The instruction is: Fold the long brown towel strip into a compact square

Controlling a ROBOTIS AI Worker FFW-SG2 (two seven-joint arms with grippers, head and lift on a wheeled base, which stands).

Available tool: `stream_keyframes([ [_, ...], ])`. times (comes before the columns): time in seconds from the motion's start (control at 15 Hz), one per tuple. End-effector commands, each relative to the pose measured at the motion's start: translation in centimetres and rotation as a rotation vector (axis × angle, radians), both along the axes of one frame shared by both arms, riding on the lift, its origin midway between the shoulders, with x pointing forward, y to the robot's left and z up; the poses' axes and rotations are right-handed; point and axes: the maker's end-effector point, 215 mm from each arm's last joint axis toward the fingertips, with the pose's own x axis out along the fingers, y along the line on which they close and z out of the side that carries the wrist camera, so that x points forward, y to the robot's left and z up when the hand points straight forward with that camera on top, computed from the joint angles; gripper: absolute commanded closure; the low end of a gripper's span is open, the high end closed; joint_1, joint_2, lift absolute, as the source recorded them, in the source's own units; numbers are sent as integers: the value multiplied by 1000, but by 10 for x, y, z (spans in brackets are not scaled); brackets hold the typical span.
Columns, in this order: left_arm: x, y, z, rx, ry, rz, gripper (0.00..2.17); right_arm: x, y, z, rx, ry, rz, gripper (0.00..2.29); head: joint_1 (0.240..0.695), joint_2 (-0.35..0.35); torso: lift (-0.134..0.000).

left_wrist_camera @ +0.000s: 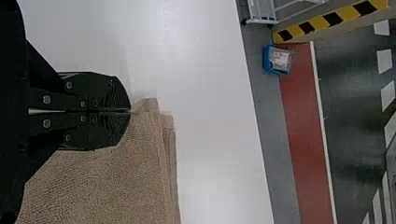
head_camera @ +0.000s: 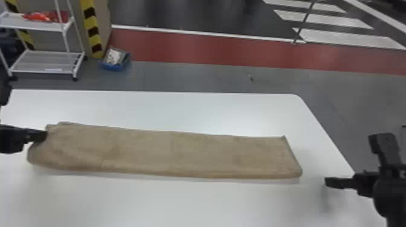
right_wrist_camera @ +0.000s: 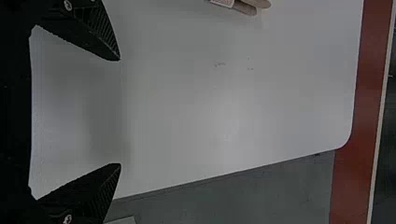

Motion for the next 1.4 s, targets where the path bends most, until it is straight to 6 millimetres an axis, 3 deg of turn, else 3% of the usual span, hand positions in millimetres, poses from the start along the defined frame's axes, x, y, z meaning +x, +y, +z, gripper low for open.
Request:
stream_keyframes([
  [0.0, -3, -2, 11, -23, -38, -10, 1713, -1, -2, -1, -1, 2, -3, 70, 695, -197, -125],
  [0.27, -3, -28, 55, -118, -156, -73, 1713, 0, -4, -1, -6, 3, -8, 70, 695, -219, -125],
  [0.47, 6, -38, 65, -142, -192, -78, 1713, 0, -4, 0, -10, 3, -11, 70, 695, -234, -125],
  [0.8, 27, -35, 62, -144, -229, -57, 1713, 0, -15, 24, -10, -40, -34, 73, 695, -241, -125],
  [1.0, 30, -30, 62, -135, -231, -41, 1713, 1, -17, 26, -7, -47, -40, 73, 695, -243, -125],
  [1.13, 31, -30, 61, -135, -229, -38, 1713, 7, -10, 32, 48, -88, -54, 80, 695, -241, -125],
  [1.33, 31, -29, 60, -131, -226, -39, 1713, 32, 15, 50, 129, -178, -43, 87, 695, -227, -125],
])
